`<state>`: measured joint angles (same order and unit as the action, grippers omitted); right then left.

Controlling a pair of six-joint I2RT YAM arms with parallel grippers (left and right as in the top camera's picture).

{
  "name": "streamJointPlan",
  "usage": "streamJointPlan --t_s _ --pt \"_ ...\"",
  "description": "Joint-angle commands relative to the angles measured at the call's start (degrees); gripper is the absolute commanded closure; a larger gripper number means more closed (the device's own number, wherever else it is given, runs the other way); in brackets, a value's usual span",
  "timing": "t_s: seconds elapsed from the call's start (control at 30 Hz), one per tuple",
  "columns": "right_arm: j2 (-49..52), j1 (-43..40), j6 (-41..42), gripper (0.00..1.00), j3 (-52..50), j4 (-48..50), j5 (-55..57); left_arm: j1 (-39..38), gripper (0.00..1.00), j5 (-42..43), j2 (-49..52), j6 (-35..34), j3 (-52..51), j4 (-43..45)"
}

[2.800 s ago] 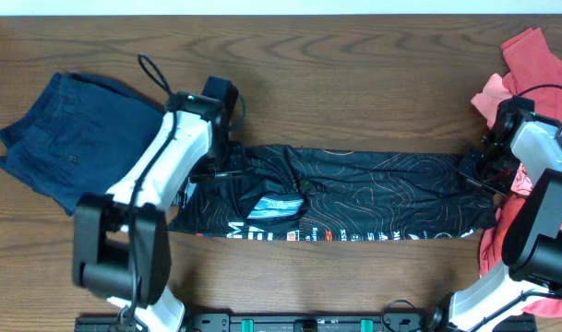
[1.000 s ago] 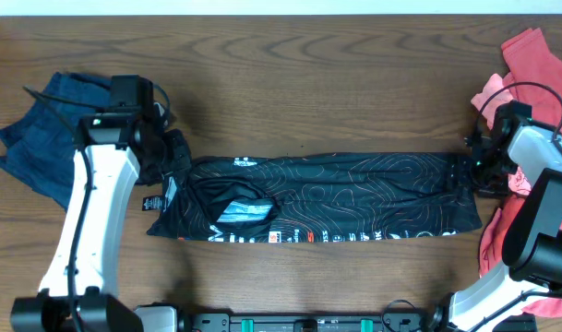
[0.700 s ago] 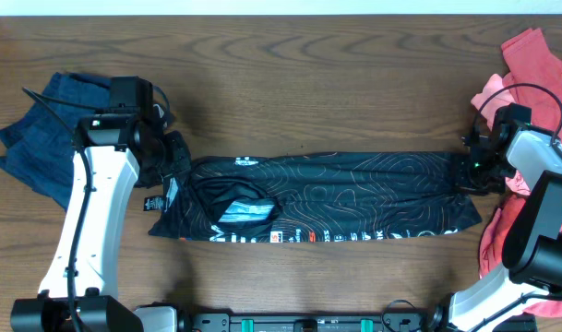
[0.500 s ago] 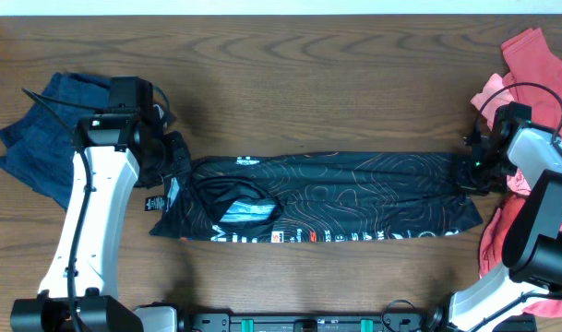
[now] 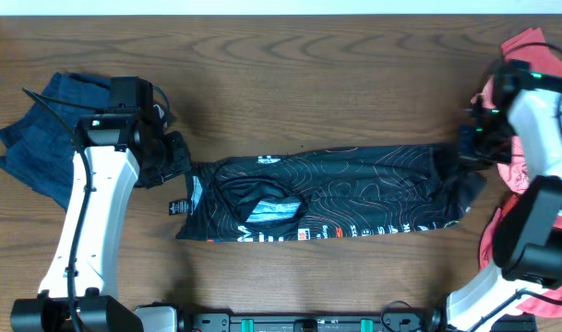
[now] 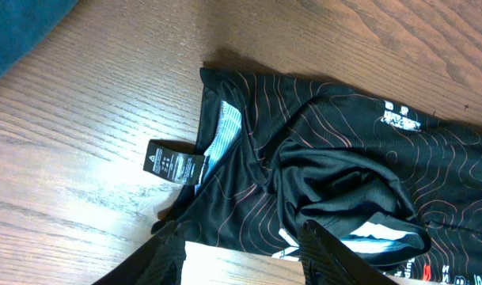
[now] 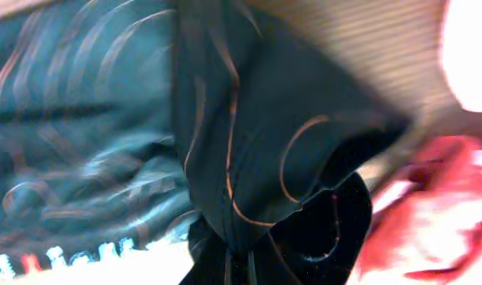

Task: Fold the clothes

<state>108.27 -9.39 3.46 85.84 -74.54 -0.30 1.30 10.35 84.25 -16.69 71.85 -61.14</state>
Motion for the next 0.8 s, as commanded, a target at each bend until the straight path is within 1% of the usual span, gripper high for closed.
streamJointPlan --t_s 0.0,0.13,0.33,0.4,0.63,0.77 --pt "-0.2 6.7 4.5 0.99 0.3 -1.0 -1.7 0.0 0.51 0.2 -0.1 0.1 0.7 -0.3" --pt "-0.2 14.7 10.7 0.99 -0.3 -0.8 -2.2 0.0 0.51 0.2 -0.1 0.1 0.7 -0.4" --pt "0.4 24.9 17.1 0.99 -1.3 0.8 -3.2 0.0 0.51 0.2 -0.1 0.1 0.7 -0.6" --pt "0.9 27.4 17.8 0.99 -1.3 2.0 -3.2 0.0 0.48 0.2 -0.1 0.1 0.7 -0.6" --pt "3.5 33.3 20.6 0.99 -1.3 3.3 -3.5 0.0 0.47 0.2 -0.1 0.1 0.7 -1.0" --pt "4.9 35.3 20.7 0.99 -1.3 5.6 -6.9 0.0 0.47 0.2 -0.1 0.1 0.7 -1.0"
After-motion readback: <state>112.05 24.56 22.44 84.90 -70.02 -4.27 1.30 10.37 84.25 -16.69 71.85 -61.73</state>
